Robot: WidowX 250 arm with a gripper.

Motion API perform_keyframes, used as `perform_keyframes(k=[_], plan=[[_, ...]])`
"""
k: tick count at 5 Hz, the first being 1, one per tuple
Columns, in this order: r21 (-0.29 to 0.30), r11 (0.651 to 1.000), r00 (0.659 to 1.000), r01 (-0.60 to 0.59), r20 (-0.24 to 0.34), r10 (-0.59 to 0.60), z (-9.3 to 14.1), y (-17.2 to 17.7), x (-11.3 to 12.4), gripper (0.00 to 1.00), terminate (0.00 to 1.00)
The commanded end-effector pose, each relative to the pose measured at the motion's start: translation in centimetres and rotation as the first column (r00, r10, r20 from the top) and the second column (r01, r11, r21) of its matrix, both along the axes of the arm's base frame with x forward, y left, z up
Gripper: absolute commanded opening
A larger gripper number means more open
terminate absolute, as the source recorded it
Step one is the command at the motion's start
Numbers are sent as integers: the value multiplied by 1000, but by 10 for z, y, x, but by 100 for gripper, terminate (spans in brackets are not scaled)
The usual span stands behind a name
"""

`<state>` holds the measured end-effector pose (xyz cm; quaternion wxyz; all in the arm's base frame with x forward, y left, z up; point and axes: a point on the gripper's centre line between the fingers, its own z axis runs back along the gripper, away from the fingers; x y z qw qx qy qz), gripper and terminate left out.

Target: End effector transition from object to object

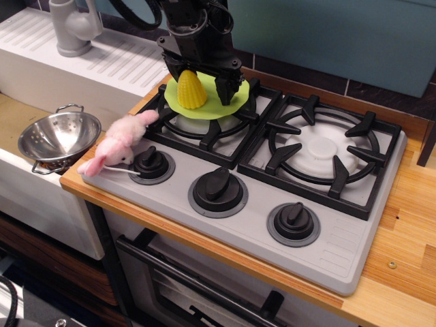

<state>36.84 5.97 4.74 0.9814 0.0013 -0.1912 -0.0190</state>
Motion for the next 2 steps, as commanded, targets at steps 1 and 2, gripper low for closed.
perform_keyframes(k=[1, 2], plan=[[0, 1000, 1000, 0, 0, 0, 0, 0, 0, 100, 0], [0, 1000, 999, -14, -30, 14, 24, -6, 2, 100, 0]])
